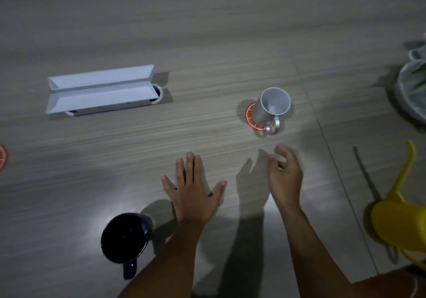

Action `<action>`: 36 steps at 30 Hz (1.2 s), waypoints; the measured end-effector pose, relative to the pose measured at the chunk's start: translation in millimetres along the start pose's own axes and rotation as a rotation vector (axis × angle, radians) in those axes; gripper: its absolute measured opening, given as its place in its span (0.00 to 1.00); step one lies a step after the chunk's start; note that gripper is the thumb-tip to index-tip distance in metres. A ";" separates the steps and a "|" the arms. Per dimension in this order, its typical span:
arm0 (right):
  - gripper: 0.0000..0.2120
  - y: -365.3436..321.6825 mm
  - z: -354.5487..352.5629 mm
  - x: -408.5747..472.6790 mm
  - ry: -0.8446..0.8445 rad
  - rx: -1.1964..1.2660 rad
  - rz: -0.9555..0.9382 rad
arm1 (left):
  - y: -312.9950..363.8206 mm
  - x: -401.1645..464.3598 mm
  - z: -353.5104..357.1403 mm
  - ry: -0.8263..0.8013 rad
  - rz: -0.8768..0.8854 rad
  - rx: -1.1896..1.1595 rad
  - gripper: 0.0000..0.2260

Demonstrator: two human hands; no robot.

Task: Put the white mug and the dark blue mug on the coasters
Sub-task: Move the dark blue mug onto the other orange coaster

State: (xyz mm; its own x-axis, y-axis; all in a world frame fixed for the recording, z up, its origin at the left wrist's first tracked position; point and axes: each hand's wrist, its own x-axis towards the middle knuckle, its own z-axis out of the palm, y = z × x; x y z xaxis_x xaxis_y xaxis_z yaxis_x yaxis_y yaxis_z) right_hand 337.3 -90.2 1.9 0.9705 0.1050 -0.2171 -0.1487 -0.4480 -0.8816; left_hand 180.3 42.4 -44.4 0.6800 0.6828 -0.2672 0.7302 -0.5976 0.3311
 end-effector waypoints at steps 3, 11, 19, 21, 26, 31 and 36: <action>0.15 11.4 -5.4 -37.7 -0.108 -0.091 -0.034 | -16.5 -13.1 -1.6 -0.027 0.087 -0.003 0.39; 0.22 56.4 9.3 -119.2 -0.380 -0.347 -0.172 | -93.7 -107.0 -3.8 -0.059 0.248 -0.140 0.30; 0.34 81.2 26.5 -167.9 -0.601 -0.773 -0.504 | -140.1 -173.0 -13.3 -0.012 0.238 -0.117 0.25; 0.40 83.2 27.0 -175.9 -0.626 -0.857 -0.544 | -151.5 -186.4 -16.2 0.038 0.130 -0.217 0.21; 0.41 88.8 31.1 -187.6 -0.636 -0.947 -0.584 | -155.1 -198.8 -40.0 0.253 -0.151 -0.528 0.14; 0.42 87.6 33.9 -191.5 -0.630 -0.995 -0.592 | -154.3 -195.1 -54.0 0.290 -0.222 -0.765 0.18; 0.42 88.4 34.0 -191.4 -0.621 -1.006 -0.606 | -147.2 -185.8 -60.7 0.350 -0.154 -0.785 0.07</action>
State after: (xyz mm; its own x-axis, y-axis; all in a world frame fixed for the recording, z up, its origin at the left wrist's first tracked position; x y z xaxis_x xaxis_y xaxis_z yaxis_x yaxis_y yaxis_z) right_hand 131.9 -119.8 -48.8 0.5458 0.7848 -0.2938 0.7393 -0.6160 -0.2721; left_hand -57.6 29.0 11.4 0.4244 0.8988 -0.1096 0.4677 -0.1140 0.8765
